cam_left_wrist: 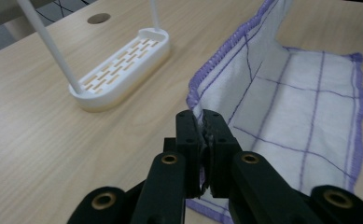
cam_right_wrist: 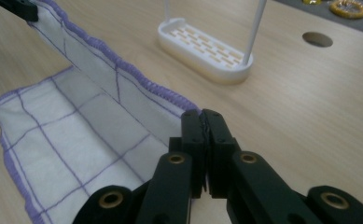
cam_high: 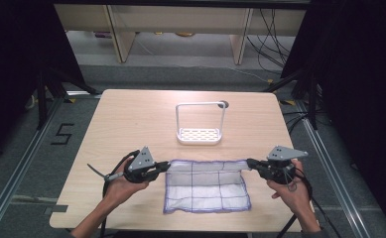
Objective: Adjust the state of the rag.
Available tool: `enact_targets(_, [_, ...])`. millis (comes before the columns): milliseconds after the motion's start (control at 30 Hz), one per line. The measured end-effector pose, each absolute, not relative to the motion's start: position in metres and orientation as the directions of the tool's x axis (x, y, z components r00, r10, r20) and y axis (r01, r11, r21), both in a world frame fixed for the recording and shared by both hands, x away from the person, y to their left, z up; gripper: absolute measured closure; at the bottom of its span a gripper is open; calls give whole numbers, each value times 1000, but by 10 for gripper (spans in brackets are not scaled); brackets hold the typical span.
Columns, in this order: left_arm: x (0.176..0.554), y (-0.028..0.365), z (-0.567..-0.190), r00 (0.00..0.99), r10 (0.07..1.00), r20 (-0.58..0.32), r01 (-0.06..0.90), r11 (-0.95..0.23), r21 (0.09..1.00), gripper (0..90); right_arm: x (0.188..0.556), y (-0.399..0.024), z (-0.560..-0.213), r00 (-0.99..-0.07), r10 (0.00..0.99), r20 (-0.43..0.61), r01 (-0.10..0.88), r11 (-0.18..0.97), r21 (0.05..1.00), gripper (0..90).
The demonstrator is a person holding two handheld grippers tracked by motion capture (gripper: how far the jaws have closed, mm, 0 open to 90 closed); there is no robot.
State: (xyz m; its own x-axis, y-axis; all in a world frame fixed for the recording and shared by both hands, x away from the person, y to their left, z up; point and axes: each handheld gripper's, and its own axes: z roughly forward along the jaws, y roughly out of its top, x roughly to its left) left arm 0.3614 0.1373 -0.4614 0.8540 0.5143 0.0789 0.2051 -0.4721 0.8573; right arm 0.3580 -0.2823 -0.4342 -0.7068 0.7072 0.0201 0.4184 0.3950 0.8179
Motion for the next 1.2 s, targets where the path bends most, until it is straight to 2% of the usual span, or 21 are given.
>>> enact_targets(233, [337,136,-480,875,477,80,195,-500,844,850,338,-285,-458,-726,686,52,446,411,795,884])
enact_targets(367, [325,134,-492,888,452,81,199,-539,818,845,330,-284,-464,-745,667,32,432,445,785,884])
enact_targets(533, [319,134,-501,898,431,88,199,-577,793,834,319,-282,-469,-754,656,20,431,472,769,883])
enact_targets(633, [316,136,-505,902,423,91,197,-589,784,828,312,-283,-472,-750,660,56,464,464,755,882])
enact_targets(833, [311,136,-506,921,383,75,194,-616,763,818,306,-286,-478,-767,640,33,439,487,755,878])
enact_targets(900, [308,134,-511,919,382,100,177,-625,760,805,297,-284,-479,-755,653,67,481,481,732,869])
enact_targets(933, [306,133,-511,919,389,71,204,-619,759,796,296,-284,-480,-763,644,45,464,498,733,867])
enact_targets(1067, [302,133,-512,924,379,52,204,-602,772,721,289,-284,-483,-764,644,40,469,511,721,851])
enact_targets(1133, [298,135,-511,925,378,45,205,-595,777,655,288,-288,-482,-762,646,33,464,510,724,832])
enact_targets(1167, [297,136,-510,925,380,31,213,-583,784,655,288,-288,-482,-762,646,33,464,510,724,832])
enact_targets(1200, [294,137,-508,915,404,-10,248,-542,803,530,287,-291,-481,-734,677,48,487,477,731,766])
